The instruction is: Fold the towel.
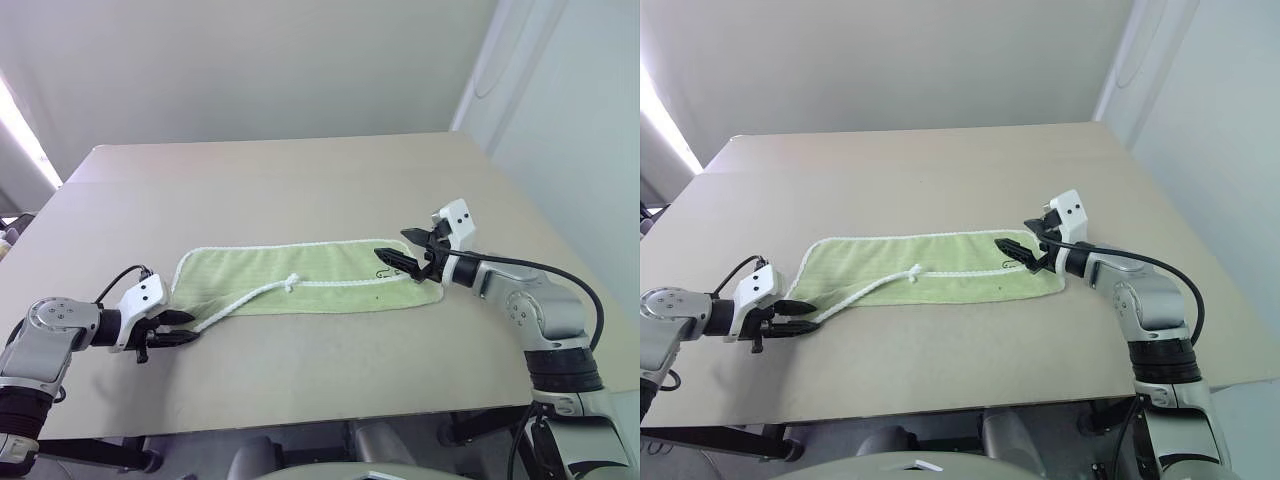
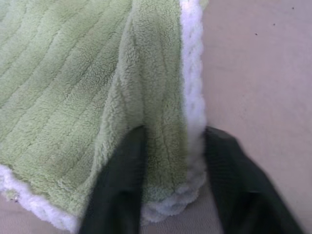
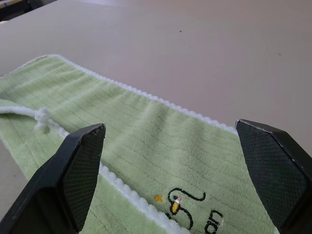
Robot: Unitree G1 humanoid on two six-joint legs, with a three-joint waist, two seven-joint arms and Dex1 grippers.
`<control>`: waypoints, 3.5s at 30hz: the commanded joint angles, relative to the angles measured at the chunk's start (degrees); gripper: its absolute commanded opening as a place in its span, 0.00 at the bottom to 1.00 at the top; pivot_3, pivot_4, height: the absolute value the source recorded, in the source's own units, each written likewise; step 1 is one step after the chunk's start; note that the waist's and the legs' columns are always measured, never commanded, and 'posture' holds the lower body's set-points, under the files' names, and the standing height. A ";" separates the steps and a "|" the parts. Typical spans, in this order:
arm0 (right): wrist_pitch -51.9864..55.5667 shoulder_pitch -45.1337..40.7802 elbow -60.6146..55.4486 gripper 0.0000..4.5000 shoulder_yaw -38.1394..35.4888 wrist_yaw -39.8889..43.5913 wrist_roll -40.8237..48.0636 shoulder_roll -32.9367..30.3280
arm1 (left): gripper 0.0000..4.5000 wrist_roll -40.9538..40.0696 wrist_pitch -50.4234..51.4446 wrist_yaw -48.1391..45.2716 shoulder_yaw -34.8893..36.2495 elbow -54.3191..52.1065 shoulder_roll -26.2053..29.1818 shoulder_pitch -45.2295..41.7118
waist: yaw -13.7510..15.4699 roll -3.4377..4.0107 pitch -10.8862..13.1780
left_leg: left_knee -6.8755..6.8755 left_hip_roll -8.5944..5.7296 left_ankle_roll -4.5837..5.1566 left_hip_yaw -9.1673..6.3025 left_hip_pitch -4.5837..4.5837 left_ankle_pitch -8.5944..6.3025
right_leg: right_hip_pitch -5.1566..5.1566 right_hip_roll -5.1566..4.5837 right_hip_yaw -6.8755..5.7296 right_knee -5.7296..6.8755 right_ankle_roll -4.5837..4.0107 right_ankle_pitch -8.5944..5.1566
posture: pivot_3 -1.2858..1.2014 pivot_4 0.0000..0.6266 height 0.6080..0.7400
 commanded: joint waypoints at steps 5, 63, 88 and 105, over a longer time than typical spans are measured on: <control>1.75 -0.13 -0.32 1.00 -1.09 -0.97 -0.35 -1.33 | 0.00 -1.04 2.94 -3.49 -0.10 -1.20 2.35 -0.98 | -0.08 -0.01 0.01 | -0.04 0.00 0.00 0.01 -0.04 0.00 | -0.04 0.00 0.00 -0.05 0.00 0.00 | 0.52 0.00 0.79; 6.59 5.31 -4.64 0.01 -1.95 9.65 1.21 -8.74 | 0.00 -3.63 7.01 -4.98 3.11 12.68 2.92 -15.76 | -0.91 -0.15 0.03 | -0.06 -0.01 0.01 0.00 -0.02 0.00 | -0.03 0.02 0.01 0.00 0.01 -0.01 | 0.52 0.00 0.79; -34.37 -44.22 61.85 0.01 -6.92 -9.31 -13.30 -1.60 | 0.00 8.52 -10.98 33.36 4.81 61.97 -11.80 -67.12 | -0.95 -0.21 0.09 | 0.06 -0.11 0.21 -0.08 -0.73 -0.09 | -0.44 -0.01 0.00 -0.02 0.24 0.20 | 0.52 0.00 0.79; -4.11 0.84 0.93 0.01 -10.76 12.53 3.28 -13.02 | 0.00 8.02 -5.75 -9.43 2.40 45.65 -0.53 -46.33 | -1.24 -0.02 0.09 | 0.26 -0.10 0.25 -0.13 -0.91 -0.12 | -0.69 0.04 -0.02 0.32 0.24 0.08 | 0.52 0.00 0.79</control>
